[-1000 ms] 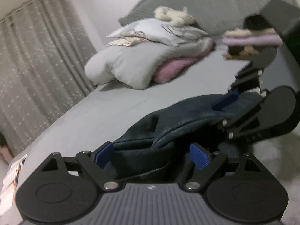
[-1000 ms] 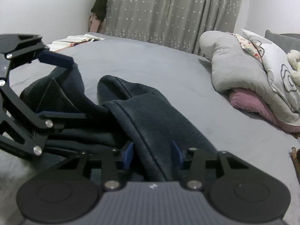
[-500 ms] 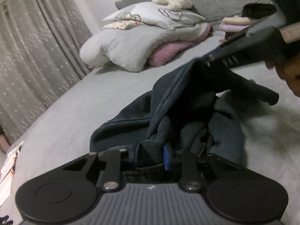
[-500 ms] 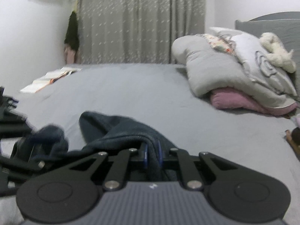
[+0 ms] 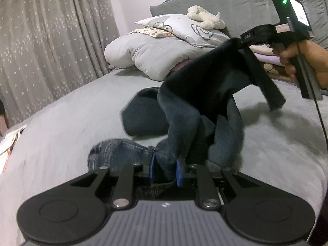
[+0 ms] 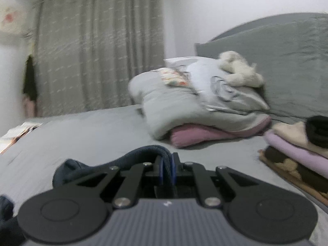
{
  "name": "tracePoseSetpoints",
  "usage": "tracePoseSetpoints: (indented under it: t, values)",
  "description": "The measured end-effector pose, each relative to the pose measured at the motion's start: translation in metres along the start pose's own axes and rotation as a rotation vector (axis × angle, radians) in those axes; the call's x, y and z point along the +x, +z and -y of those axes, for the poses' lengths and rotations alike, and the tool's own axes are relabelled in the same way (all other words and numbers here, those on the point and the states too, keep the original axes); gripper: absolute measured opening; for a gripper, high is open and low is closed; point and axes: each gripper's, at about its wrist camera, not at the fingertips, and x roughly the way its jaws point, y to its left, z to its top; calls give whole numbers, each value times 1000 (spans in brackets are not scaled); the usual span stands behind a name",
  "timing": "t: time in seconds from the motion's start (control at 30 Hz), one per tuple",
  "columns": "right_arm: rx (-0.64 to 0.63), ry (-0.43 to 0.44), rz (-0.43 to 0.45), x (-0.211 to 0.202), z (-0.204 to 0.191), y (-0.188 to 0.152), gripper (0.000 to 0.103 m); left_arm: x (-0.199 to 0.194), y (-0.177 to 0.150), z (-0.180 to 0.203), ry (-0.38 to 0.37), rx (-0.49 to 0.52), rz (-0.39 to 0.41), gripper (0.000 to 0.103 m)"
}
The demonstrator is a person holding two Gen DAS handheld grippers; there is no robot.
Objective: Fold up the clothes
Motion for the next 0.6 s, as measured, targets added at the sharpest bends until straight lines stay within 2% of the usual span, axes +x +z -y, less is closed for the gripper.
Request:
tracePoseSetpoints:
  t: [0.23,0.4,0.6]
  values:
    - [44,-78,-36,12,38,0,7,-22,-17,-9,-24,-92,3,17]
    - [20,-113,-68,15,55,-6,7,-29,-29,-11,-39,-137,-5,17]
    - [-80,-128,-91,8,71,-18,8,-35,-44,-4,-46,-167,-13,17]
